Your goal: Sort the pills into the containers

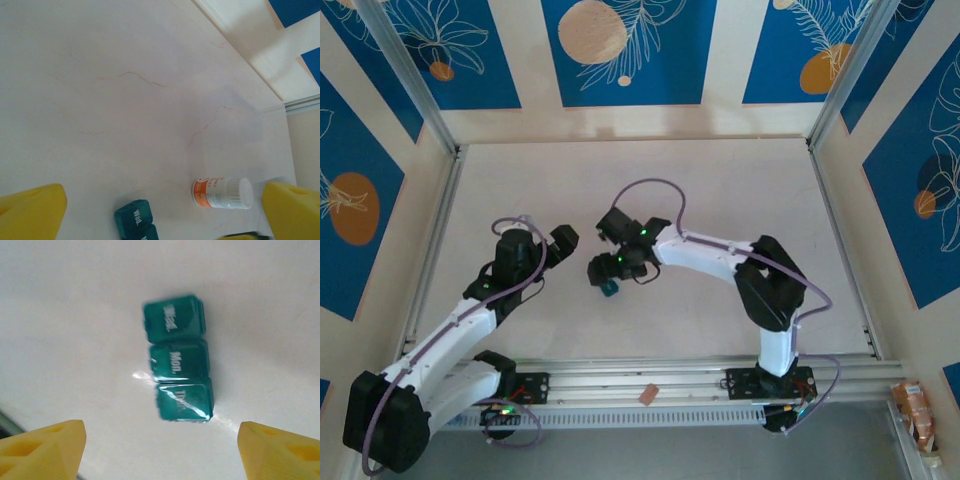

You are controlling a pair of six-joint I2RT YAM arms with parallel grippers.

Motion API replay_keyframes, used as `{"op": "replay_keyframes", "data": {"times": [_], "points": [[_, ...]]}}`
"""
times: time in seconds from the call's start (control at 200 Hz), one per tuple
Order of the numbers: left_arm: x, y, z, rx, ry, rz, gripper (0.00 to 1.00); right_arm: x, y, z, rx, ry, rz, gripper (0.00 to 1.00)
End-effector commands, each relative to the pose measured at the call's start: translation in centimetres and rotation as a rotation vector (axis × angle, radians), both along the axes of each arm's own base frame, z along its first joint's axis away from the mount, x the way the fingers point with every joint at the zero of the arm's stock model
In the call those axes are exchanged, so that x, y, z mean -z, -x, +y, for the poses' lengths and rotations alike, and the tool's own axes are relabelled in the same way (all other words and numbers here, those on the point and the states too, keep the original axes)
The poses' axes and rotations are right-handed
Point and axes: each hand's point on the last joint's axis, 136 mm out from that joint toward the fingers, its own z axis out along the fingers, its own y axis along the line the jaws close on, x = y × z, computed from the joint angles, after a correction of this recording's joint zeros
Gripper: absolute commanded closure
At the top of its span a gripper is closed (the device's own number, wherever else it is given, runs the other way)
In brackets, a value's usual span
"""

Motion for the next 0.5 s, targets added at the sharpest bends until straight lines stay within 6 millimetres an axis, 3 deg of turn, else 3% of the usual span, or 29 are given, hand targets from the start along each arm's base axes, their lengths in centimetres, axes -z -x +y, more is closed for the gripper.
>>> {"op": "replay_keyframes", "data": {"times": [0.0, 0.285, 0.495], "points": [[1.0, 0.3, -0.2, 0.029, 0.012, 0.030, 0.00, -6.8, -1.4, -0.9, 0.120, -0.101, -0.003, 0.20], [2.9, -0.5, -3.5, 0.106, 0.139, 0.121, 0.00, -16.7, -6.7, -2.9, 0.357, -0.273, 0.004, 0.19], [5.1, -0.5, -6.8, 0.191, 0.109, 0.194, 0.00, -20.6, -8.4, -4.0, 0.454, -0.345, 0.000, 0.18]]}}
